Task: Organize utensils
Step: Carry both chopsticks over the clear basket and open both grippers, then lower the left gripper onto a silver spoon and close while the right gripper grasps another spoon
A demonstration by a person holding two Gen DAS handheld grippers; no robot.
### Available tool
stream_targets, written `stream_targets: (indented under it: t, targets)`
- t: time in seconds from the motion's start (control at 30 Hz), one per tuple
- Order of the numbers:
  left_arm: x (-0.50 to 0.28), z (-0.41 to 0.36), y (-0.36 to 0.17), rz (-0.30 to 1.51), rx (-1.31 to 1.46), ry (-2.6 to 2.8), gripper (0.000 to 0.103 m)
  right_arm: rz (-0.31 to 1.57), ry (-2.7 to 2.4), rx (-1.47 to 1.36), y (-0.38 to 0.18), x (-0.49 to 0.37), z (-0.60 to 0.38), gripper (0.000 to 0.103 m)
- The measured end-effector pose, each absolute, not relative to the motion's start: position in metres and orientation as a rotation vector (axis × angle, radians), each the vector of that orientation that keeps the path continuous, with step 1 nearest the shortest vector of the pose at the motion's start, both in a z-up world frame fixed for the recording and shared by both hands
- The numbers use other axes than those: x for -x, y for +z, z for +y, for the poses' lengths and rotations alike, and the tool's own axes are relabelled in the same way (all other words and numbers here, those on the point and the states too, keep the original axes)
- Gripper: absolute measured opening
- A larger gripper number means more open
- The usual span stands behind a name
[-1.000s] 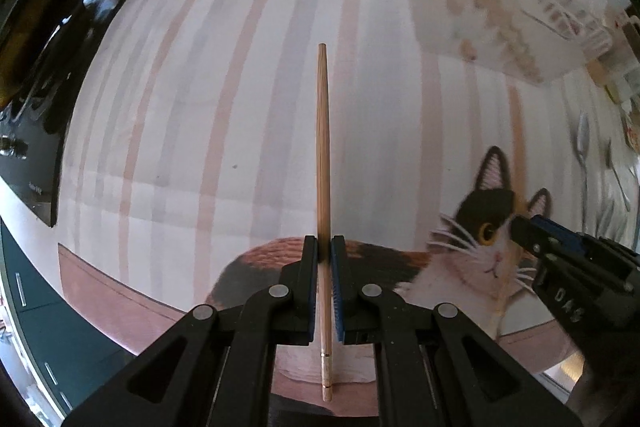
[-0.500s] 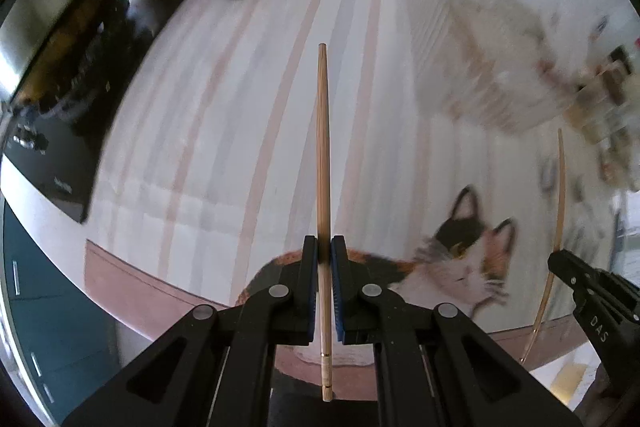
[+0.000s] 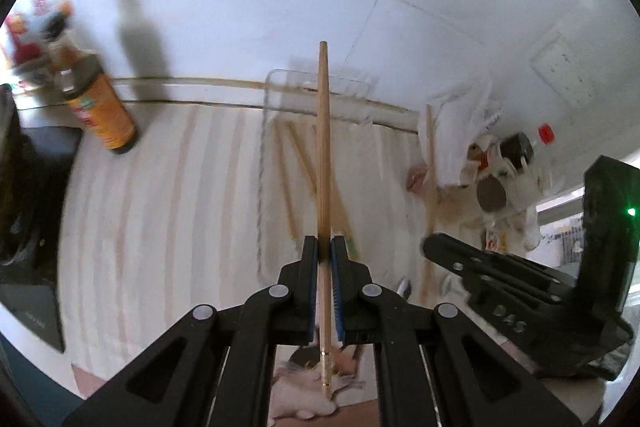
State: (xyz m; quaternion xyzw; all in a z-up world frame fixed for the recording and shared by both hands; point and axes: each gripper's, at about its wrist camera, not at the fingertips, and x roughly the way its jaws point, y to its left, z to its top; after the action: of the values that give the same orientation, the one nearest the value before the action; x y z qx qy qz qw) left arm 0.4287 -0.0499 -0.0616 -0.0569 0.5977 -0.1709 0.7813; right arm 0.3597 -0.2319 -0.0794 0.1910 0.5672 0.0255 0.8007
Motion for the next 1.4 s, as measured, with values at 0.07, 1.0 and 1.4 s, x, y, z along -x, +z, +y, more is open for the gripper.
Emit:
stream_targets:
  t: [0.07, 1.0, 1.4]
  targets:
    - [-0.452, -0.062, -0.071, 1.33, 0.115, -0.375, 0.004, 1.243, 0.055, -0.424, -0.09, -0.394, -0.239, 0.007]
    - [-0.352, -0.098, -0.104, 1.019, -0.155, -0.134, 0.103, 1.165, -0.251, -0.397, -0.119, -0.3, -0.323, 0.058]
    - [-0.287, -0.193, -0.209, 1.357, -0.129, -0.315, 0.083, 1.275, -0.421, -0.623, -0.188, -0.167, -0.404, 0.055]
